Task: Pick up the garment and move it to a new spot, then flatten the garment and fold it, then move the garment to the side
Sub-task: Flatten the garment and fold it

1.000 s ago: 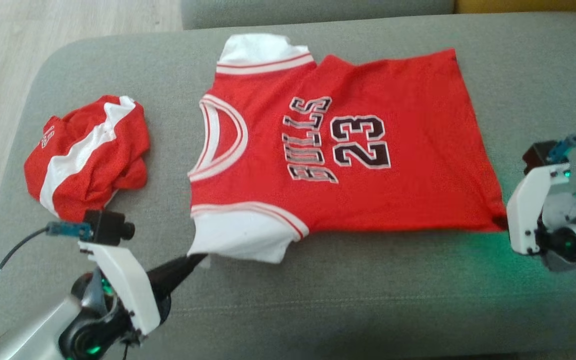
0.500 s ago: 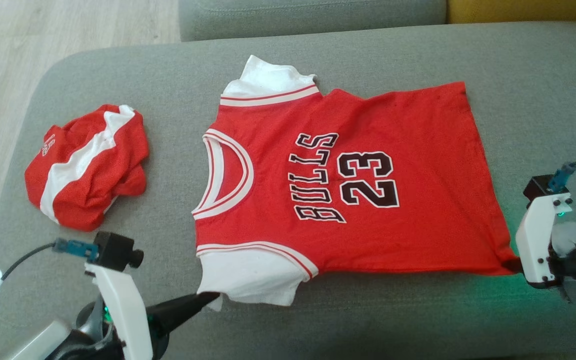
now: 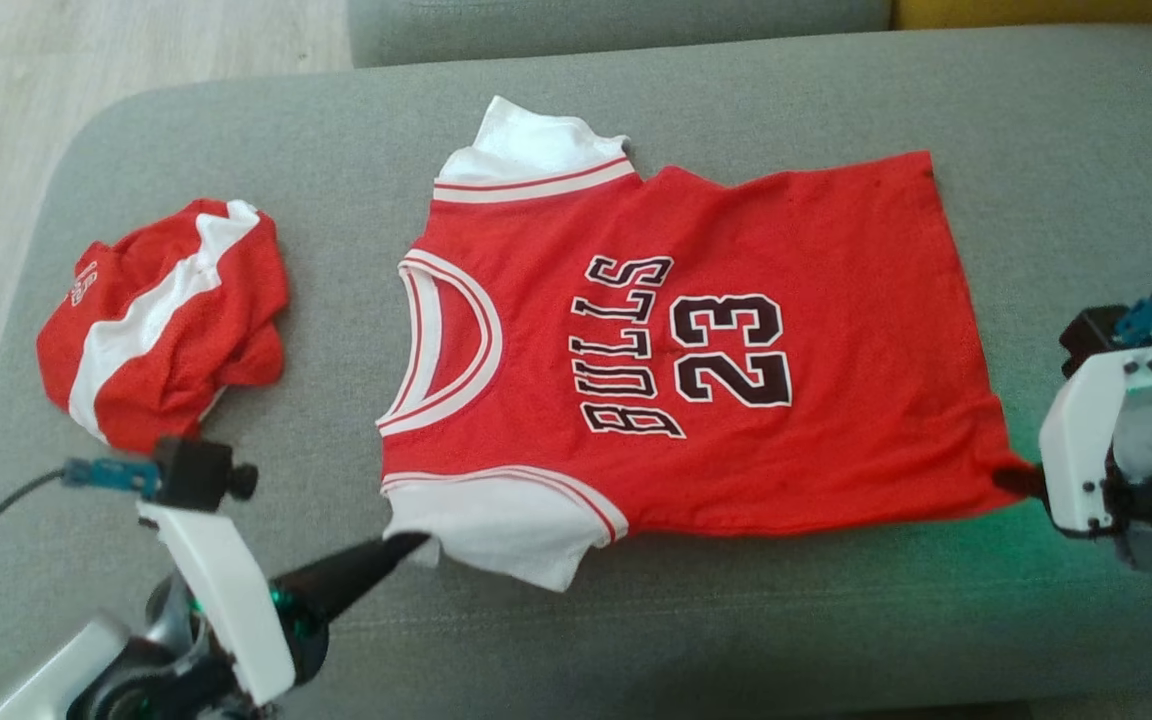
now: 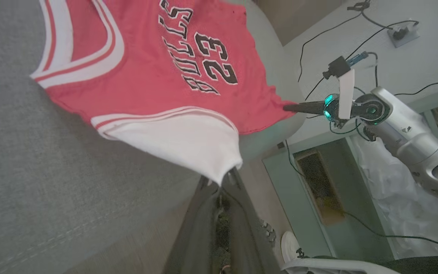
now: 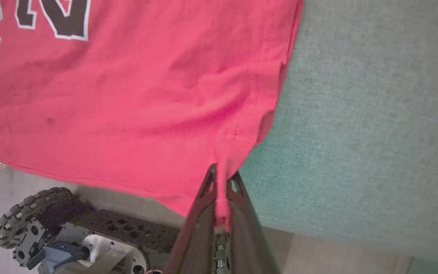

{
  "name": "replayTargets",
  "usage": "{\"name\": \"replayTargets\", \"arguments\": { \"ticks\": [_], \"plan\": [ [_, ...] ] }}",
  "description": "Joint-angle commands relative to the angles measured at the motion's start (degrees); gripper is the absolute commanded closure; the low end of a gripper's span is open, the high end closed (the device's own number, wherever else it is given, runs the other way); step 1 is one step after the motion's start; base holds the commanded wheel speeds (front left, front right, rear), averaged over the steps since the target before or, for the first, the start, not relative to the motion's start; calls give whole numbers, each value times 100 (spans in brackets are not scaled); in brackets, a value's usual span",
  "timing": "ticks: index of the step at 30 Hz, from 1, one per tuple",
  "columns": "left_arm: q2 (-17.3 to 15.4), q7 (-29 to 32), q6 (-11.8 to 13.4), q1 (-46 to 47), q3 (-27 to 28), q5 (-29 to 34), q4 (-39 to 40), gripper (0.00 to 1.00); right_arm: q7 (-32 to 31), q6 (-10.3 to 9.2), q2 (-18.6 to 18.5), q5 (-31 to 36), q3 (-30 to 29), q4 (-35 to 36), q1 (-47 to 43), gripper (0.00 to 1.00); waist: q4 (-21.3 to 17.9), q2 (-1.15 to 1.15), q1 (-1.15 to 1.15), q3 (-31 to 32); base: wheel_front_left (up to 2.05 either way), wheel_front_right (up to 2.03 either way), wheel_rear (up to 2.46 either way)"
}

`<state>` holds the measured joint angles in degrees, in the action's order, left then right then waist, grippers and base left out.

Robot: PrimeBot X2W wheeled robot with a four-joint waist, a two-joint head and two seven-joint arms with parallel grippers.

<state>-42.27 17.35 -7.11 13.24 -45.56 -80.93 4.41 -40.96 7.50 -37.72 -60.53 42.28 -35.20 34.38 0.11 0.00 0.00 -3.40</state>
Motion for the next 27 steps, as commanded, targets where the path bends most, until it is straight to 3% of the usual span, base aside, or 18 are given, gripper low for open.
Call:
{"name": "replayTargets", "arguments": {
  "ticks": [1,14,27],
  "plan": [
    [-76,-226,-36,483,454,-65,155,100,208,-1,-118,17,-140,179,152,100,-23,0,0,-87,0,0,0],
    [380,-628,-37,1207,823,5,-124,100,1031,-1,85,266,-390,131,770,100,-38,0,0,-594,0,0,0],
    [911,-788,-31,1992,848,252,-1025,100,1845,-1,426,681,-286,-575,1337,100,-80,0,0,-1114,0,0,0]
  ]
}}
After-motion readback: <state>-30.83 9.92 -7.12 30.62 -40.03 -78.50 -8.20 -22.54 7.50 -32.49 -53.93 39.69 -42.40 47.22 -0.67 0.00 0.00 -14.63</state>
